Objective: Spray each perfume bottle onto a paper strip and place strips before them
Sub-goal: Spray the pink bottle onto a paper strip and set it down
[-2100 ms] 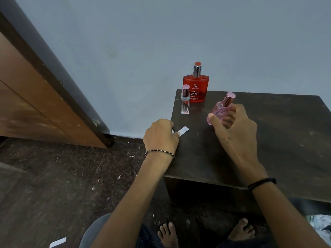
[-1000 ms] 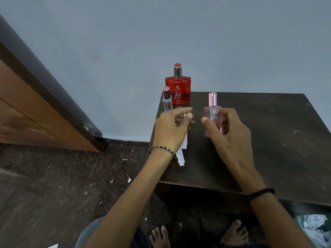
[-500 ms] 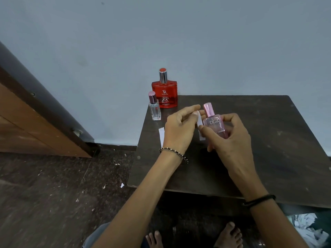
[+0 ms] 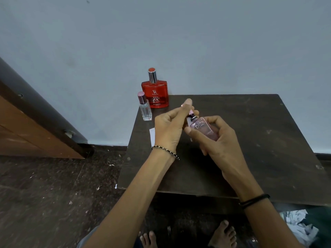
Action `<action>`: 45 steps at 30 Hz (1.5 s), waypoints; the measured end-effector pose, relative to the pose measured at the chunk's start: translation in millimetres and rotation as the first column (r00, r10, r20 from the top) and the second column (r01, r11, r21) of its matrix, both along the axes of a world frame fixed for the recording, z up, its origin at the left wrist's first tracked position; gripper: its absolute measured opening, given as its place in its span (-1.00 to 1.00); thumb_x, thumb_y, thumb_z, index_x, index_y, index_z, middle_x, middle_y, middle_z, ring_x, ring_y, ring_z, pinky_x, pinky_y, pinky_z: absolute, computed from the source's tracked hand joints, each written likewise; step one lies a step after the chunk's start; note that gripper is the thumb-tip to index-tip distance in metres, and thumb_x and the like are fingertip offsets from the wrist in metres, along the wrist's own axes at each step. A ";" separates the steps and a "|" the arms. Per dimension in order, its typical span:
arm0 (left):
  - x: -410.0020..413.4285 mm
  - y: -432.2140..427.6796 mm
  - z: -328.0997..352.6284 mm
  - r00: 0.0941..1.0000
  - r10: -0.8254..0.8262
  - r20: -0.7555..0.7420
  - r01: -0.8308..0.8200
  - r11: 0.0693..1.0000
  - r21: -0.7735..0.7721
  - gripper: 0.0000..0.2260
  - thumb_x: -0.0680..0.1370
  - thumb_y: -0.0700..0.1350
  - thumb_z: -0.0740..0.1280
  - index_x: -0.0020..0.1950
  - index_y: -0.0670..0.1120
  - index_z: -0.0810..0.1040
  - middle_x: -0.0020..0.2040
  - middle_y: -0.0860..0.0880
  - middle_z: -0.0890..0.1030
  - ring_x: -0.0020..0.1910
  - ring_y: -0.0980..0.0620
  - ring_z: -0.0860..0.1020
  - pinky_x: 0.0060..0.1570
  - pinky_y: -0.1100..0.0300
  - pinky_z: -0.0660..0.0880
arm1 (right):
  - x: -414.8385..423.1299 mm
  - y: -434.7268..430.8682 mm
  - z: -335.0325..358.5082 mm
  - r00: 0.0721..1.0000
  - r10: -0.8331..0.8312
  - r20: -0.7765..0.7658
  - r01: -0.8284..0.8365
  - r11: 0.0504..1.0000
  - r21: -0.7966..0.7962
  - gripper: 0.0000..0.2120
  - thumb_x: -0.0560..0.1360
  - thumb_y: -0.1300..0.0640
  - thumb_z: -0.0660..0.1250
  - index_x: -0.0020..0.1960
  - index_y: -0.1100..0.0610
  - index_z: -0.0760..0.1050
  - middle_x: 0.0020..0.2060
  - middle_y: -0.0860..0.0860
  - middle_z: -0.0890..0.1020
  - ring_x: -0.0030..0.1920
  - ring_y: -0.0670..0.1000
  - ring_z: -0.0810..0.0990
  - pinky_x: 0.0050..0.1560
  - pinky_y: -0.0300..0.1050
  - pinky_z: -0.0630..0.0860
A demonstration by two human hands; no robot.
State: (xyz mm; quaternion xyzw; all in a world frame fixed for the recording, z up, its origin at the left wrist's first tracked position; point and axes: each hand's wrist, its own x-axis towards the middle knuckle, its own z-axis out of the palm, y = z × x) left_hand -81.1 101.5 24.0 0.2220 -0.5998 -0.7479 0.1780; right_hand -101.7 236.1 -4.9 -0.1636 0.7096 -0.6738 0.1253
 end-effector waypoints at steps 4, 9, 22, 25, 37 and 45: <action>-0.8 -4.7 -0.3 0.996 0.088 0.014 -0.088 0.996 0.024 -0.83 0.51 0.05 0.46 -0.19 -0.01 0.75 -0.15 -0.03 0.76 -0.08 0.03 0.73 -0.05 0.14 0.66 | -0.9 0.0 2.4 1.000 -0.006 0.026 0.007 1.000 -0.024 -0.65 0.40 -0.12 0.56 0.07 -0.03 0.54 -0.20 0.01 0.73 -0.46 -0.05 0.60 -0.45 -0.24 0.53; 0.1 -8.0 -0.9 0.997 0.077 0.024 -0.079 0.989 0.121 -0.77 0.52 0.04 0.45 -0.05 -0.11 0.73 -0.10 -0.08 0.76 -0.06 -0.01 0.73 -0.07 0.15 0.66 | -5.2 6.0 10.6 0.987 0.091 0.136 -0.060 0.973 -0.222 -0.63 0.42 0.01 0.55 0.18 0.03 0.59 -0.08 0.16 0.73 -0.28 0.06 0.70 -0.33 -0.23 0.58; 3.8 -16.0 1.1 0.997 0.056 0.047 -0.063 0.985 0.161 -0.73 0.52 0.03 0.46 0.00 -0.18 0.71 -0.09 -0.09 0.76 -0.09 0.00 0.74 -0.18 0.22 0.66 | -8.6 1.5 15.2 0.889 0.310 0.336 -0.135 0.880 -0.456 -0.76 0.57 0.01 0.28 0.14 0.09 0.61 -0.20 0.04 0.67 -0.25 -0.01 0.62 -0.36 -0.16 0.58; 4.2 -16.6 1.1 0.997 0.035 0.068 -0.047 0.982 0.182 -0.76 0.51 0.03 0.46 -0.04 -0.14 0.72 -0.10 -0.09 0.76 -0.09 0.00 0.74 -0.23 0.22 0.66 | -10.9 1.5 13.3 0.958 0.194 0.212 -0.120 0.940 -0.319 -0.64 0.54 0.02 0.40 0.32 0.03 0.54 -0.17 -0.01 0.68 -0.28 -0.03 0.62 -0.45 -0.25 0.51; 4.5 -12.5 -2.9 0.996 -0.027 0.083 0.011 0.980 0.197 -0.73 0.52 0.00 0.47 -0.06 -0.22 0.70 -0.16 -0.08 0.76 -0.17 0.01 0.74 -0.33 0.18 0.63 | -3.4 0.6 6.1 0.871 0.128 -0.475 0.039 0.945 0.326 -0.52 0.48 0.16 0.49 0.38 0.08 0.52 0.18 -0.03 0.64 0.17 -0.11 0.60 0.23 -0.24 0.53; 3.7 -11.0 -4.4 0.991 -0.053 0.125 0.028 0.981 0.194 -0.70 0.50 0.04 0.49 -0.04 -0.22 0.70 -0.22 -0.06 0.75 -0.25 0.02 0.74 -0.34 0.23 0.61 | -4.1 -3.2 2.3 0.807 0.158 -0.569 0.104 0.911 0.399 -0.50 0.43 0.17 0.51 0.34 0.11 0.52 0.05 0.06 0.64 0.00 -0.03 0.57 0.07 -0.53 0.37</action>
